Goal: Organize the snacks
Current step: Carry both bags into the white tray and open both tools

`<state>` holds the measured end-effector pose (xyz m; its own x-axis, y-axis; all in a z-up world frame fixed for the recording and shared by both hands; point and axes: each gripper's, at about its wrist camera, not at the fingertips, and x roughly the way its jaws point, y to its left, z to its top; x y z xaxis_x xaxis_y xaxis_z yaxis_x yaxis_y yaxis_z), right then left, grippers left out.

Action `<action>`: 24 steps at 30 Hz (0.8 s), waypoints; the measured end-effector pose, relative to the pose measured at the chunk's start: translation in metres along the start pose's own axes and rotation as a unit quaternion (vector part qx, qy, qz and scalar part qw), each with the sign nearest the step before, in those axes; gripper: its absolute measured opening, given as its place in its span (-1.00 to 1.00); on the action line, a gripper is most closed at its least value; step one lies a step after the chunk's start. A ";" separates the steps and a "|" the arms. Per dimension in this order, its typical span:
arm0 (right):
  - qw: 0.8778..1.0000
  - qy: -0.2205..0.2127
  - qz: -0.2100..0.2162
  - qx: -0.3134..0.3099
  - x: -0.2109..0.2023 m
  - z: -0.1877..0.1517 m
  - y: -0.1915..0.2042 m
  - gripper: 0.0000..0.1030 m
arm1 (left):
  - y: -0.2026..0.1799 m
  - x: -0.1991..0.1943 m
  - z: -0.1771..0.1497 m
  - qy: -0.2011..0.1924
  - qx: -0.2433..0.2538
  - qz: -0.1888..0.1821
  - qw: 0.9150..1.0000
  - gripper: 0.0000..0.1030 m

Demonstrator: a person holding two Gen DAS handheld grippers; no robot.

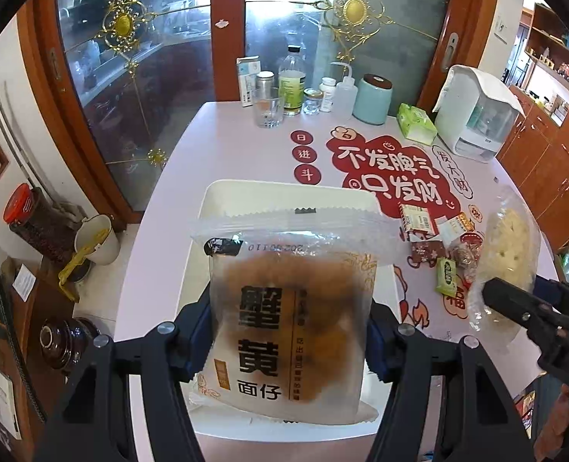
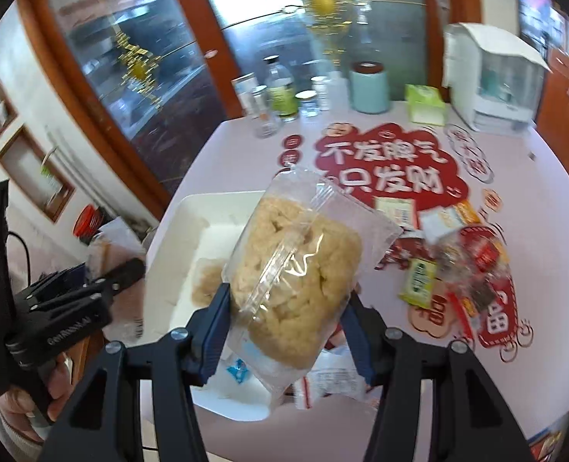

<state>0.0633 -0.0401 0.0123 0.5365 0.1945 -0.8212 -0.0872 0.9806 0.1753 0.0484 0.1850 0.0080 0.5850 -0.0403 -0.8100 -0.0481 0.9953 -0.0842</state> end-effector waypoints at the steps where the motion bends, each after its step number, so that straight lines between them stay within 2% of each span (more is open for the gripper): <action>1: 1.000 0.003 0.002 -0.011 0.004 0.000 0.009 0.07 | 0.003 0.001 -0.002 0.002 0.001 0.002 1.000 0.22; 9: 0.997 0.036 0.003 -0.063 0.031 -0.009 0.054 0.07 | 0.019 0.012 -0.009 0.015 -0.003 0.017 1.000 0.25; 19: 0.995 0.073 0.005 -0.061 0.054 -0.016 0.067 0.08 | 0.020 0.029 -0.018 0.041 0.008 0.015 0.999 0.30; 22: 0.995 0.078 0.004 -0.063 0.058 -0.016 0.069 0.08 | 0.018 0.032 -0.019 0.045 0.013 0.016 0.999 0.38; 24: 0.994 0.085 0.004 -0.063 0.061 -0.017 0.070 0.09 | 0.019 0.033 -0.018 0.044 0.013 0.021 0.999 0.50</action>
<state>0.0756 0.0410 -0.0347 0.3862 0.1932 -0.9019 -0.2018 0.9718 0.1218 0.0519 0.2012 -0.0309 0.5098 -0.0056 -0.8603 -0.0492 0.9982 -0.0356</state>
